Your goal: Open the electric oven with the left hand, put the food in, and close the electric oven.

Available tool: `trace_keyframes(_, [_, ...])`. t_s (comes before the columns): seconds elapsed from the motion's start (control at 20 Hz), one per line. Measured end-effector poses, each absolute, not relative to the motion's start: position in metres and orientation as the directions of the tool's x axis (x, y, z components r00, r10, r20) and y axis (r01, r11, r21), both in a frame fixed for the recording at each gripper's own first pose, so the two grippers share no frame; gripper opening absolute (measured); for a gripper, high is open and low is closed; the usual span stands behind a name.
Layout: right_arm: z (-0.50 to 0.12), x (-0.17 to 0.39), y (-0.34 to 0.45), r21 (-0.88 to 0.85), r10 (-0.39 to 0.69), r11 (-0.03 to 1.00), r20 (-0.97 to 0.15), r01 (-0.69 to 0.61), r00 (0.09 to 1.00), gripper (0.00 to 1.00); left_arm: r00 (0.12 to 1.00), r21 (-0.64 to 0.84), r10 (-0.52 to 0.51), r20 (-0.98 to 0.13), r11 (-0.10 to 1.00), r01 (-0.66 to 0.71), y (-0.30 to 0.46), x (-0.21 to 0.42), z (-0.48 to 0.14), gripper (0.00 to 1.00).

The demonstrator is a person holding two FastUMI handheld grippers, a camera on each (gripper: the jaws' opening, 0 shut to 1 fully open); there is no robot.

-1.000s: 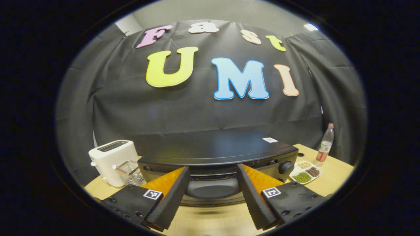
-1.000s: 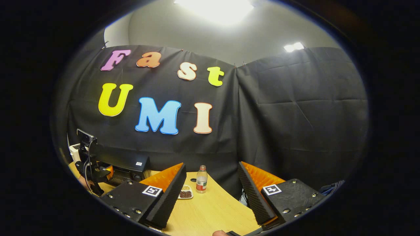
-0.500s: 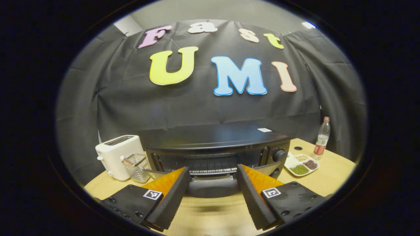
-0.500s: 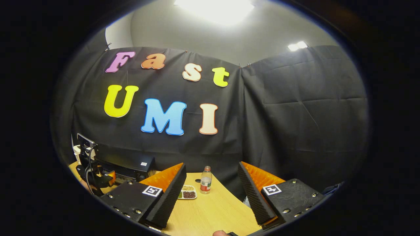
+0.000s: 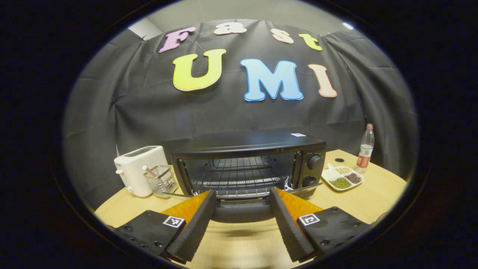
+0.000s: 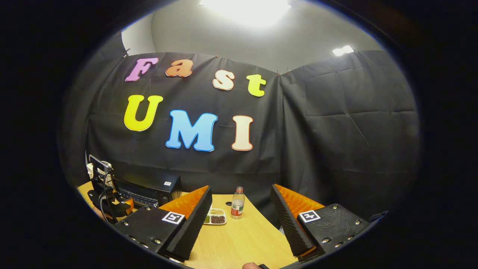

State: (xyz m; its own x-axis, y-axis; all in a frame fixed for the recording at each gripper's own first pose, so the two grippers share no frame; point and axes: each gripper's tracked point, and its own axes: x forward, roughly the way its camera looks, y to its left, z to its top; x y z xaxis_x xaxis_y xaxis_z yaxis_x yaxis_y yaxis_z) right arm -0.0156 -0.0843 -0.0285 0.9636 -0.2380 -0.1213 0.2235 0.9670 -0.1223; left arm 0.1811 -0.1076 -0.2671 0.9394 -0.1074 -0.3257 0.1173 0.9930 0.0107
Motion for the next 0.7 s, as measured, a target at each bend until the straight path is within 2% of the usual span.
trace_keyframes(0.1, [-0.028,-0.017,-0.085,-0.125,-0.231,0.968,-0.123,0.216,0.965,0.95,0.936,0.009,-0.103,-0.335,0.994,0.113,-0.107,0.174,-0.273,0.91])
trace_keyframes(0.25, [-0.029,-0.017,-0.084,-0.134,-0.219,0.97,-0.127,0.203,0.967,0.95,0.931,-0.001,-0.101,-0.352,0.994,0.108,-0.107,0.165,-0.28,0.99])
trace_keyframes(0.7, [-0.029,-0.022,-0.083,-0.146,-0.193,0.974,-0.136,0.173,0.972,0.95,0.906,-0.02,-0.093,-0.413,0.995,0.094,-0.108,0.142,-0.31,0.99])
